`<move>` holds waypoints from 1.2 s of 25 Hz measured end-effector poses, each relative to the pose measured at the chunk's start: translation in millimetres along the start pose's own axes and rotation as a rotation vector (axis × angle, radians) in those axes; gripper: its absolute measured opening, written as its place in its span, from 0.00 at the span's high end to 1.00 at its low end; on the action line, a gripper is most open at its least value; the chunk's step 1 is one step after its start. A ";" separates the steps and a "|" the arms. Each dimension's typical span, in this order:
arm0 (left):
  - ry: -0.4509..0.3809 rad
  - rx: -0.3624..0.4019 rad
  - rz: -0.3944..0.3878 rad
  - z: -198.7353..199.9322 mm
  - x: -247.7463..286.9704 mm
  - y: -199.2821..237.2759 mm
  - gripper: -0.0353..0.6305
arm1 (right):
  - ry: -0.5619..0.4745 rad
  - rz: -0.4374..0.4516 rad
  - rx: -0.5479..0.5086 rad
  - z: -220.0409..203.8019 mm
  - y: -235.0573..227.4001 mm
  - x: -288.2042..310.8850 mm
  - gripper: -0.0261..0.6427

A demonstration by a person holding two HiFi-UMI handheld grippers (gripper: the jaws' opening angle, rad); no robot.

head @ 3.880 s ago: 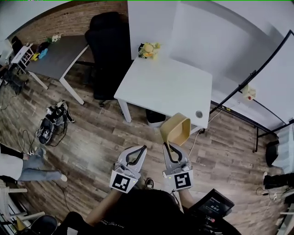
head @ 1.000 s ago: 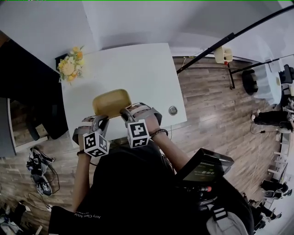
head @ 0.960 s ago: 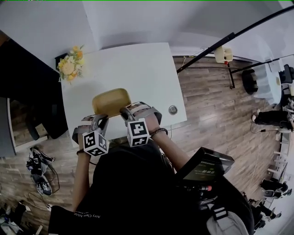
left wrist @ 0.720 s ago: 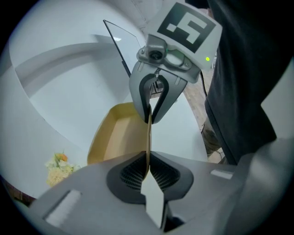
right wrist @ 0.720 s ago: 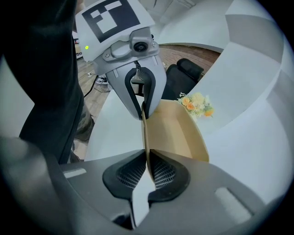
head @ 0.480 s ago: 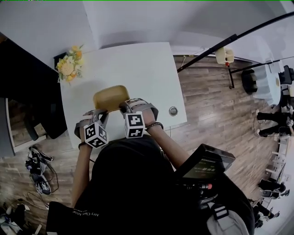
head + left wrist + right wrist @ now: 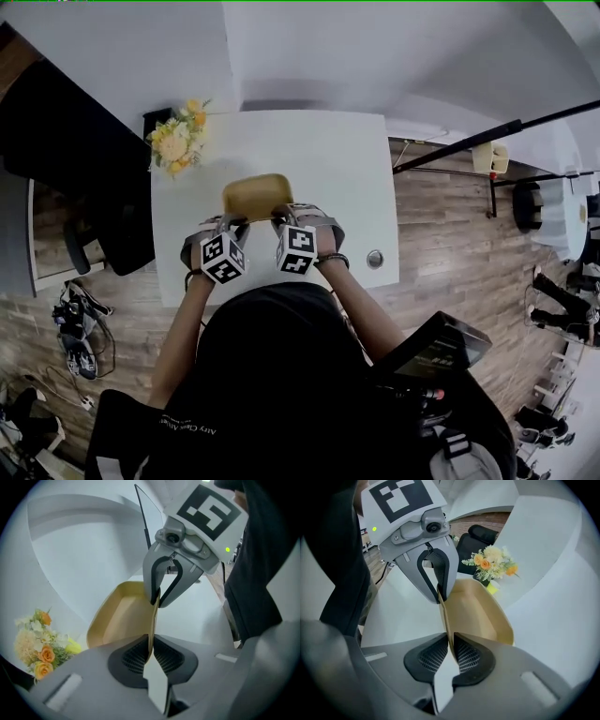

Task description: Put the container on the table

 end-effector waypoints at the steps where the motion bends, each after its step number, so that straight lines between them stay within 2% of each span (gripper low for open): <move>1: 0.003 -0.008 -0.006 -1.2 4.4 4.1 0.90 | 0.004 0.004 0.007 -0.6 -4.1 5.3 0.88; 11: 0.032 -0.046 -0.034 -11.2 41.2 32.4 0.88 | 0.033 0.054 0.086 -8.1 -26.1 46.2 0.88; 20: 0.047 -0.032 -0.058 -23.5 68.7 39.2 0.87 | 0.068 0.110 0.114 -16.4 -30.9 76.4 0.88; 25: 0.065 0.013 -0.075 -27.4 74.3 37.5 0.87 | 0.083 0.141 0.108 -17.6 -28.2 85.4 0.88; 30: 0.064 0.011 -0.074 -29.5 75.2 35.8 0.85 | 0.075 0.160 0.128 -18.5 -24.8 86.1 0.87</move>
Point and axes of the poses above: the fingertips, and each gripper's own axes: x forward along the fingers, y to its left, z out of its top, the point moved 10 cm from there along -x, backward along the fingers
